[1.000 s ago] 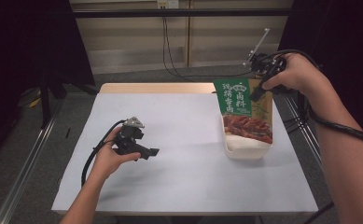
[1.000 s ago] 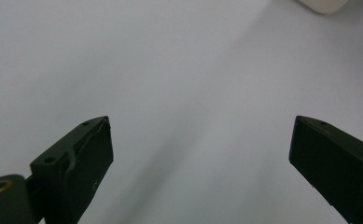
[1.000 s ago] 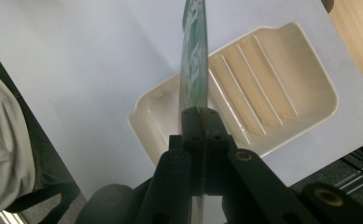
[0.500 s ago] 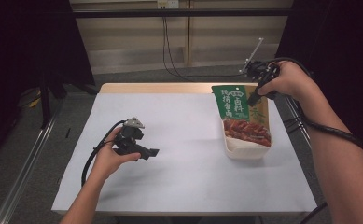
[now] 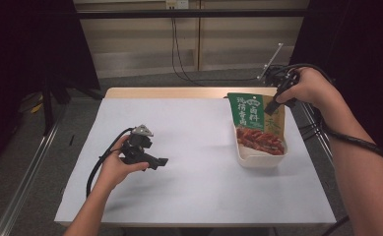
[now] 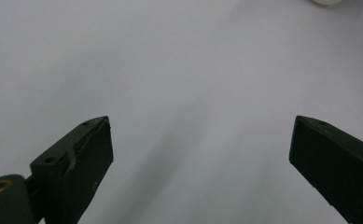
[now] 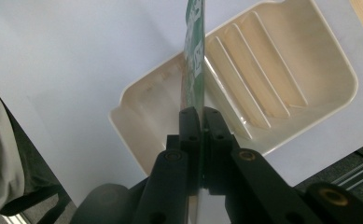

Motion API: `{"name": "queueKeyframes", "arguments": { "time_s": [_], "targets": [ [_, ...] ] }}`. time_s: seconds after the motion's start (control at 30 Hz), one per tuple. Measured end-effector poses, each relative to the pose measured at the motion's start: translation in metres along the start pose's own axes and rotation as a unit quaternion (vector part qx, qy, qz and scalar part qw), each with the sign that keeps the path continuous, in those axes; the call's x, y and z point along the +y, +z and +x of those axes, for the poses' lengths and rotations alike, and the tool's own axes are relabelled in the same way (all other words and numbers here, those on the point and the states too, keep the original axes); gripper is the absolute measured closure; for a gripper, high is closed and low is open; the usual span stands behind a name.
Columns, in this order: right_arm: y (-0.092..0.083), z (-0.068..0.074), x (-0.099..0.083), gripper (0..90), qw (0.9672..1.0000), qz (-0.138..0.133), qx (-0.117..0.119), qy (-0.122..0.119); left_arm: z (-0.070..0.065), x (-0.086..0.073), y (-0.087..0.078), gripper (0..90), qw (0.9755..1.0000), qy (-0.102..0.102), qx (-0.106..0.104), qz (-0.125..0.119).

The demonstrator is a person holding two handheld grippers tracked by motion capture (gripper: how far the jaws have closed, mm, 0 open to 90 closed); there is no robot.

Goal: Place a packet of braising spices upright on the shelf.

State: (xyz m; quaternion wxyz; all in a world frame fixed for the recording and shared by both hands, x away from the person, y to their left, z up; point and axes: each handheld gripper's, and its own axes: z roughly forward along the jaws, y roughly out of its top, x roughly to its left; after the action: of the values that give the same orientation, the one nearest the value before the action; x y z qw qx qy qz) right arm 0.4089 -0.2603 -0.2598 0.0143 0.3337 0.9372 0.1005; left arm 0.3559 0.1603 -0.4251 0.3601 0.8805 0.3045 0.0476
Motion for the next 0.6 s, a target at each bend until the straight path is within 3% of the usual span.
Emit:
{"name": "queueKeyframes", "arguments": {
  "time_s": [0.13,0.23,0.3,0.4,0.6],
  "targets": [
    [-0.0022,-0.0008,-0.0035,83.0,0.9998,-0.014,0.01,0.011,-0.0001,0.0001,-0.0001,6.1,1.0,0.0,0.0,0.003],
    [-0.0058,-0.0013,-0.0051,74.1,0.9997,-0.018,0.001,0.017,-0.0003,0.0006,-0.0007,6.2,1.0,-0.002,-0.002,0.009],
    [-0.0073,-0.0015,-0.0061,68.7,0.9995,-0.02,0.007,0.024,-0.0003,0.0006,-0.0005,6.2,0.9999,-0.001,-0.004,0.009],
    [-0.0091,-0.0027,-0.0064,52.9,0.9994,-0.021,-0.004,0.027,0.0,0.0005,-0.0004,6.1,1.0,-0.001,-0.004,0.008],
    [-0.0103,-0.0041,-0.005,38.4,0.9988,-0.022,-0.011,0.041,-0.0006,-0.0004,-0.0002,6.2,1.0,-0.003,-0.005,0.007]
  ]
}}
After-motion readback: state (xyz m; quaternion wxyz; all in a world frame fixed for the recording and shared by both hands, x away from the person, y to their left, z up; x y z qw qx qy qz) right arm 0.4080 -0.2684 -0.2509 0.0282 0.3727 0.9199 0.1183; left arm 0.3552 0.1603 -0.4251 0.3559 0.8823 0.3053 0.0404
